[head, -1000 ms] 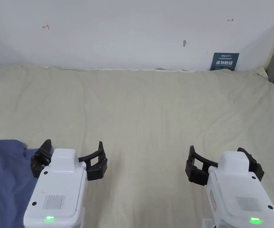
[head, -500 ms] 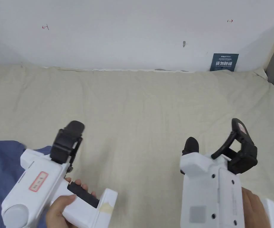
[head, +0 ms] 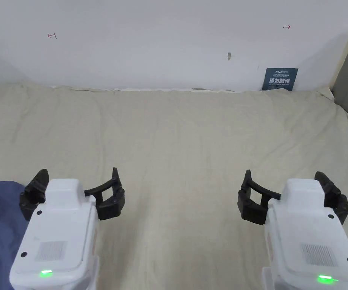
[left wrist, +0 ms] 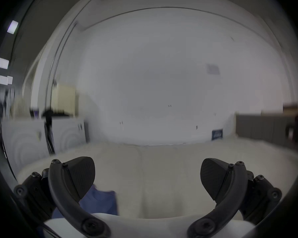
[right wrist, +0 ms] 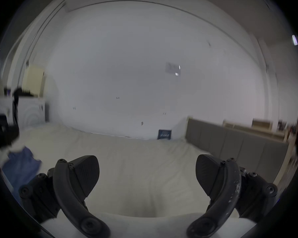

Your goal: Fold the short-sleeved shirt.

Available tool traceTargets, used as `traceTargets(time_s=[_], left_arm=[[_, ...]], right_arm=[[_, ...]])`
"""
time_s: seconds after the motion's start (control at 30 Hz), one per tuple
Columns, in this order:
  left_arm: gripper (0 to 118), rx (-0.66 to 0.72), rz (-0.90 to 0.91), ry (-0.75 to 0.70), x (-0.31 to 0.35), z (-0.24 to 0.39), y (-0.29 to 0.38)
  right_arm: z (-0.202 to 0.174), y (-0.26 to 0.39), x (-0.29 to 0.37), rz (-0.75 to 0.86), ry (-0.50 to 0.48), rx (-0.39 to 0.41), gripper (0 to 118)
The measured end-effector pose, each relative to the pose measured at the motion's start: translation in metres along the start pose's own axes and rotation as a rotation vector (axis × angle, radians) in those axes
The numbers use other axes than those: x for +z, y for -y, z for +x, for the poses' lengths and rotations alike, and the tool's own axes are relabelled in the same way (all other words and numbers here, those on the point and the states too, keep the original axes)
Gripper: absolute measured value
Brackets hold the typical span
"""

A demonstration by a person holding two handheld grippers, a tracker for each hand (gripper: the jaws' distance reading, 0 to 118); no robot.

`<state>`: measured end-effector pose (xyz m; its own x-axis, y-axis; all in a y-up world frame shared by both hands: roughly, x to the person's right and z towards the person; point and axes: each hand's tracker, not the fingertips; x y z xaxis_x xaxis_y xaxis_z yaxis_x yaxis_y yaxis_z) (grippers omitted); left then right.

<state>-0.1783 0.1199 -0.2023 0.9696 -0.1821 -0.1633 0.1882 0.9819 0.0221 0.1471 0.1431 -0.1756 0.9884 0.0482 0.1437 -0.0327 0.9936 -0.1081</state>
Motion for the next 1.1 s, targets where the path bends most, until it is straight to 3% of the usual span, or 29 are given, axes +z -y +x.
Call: traceTargets(time_s=[0.17, 0.47, 1.1], left_arm=[[118, -0.020, -0.021, 0.016, 0.003, 0.002, 0.007], [118, 0.030, -0.042, 0.005, 0.002, -0.005, 0.009], [118, 0.035, -0.046, -0.006, 0.001, -0.006, 0.006]], right_arm=[[-0.001, 0.005, 0.000, -0.029, -0.030, -0.037, 115], [-0.008, 0.002, 0.003, -0.022, -0.042, 0.017, 115], [-0.009, 0.000, 0.001, -0.027, -0.042, 0.030, 114]])
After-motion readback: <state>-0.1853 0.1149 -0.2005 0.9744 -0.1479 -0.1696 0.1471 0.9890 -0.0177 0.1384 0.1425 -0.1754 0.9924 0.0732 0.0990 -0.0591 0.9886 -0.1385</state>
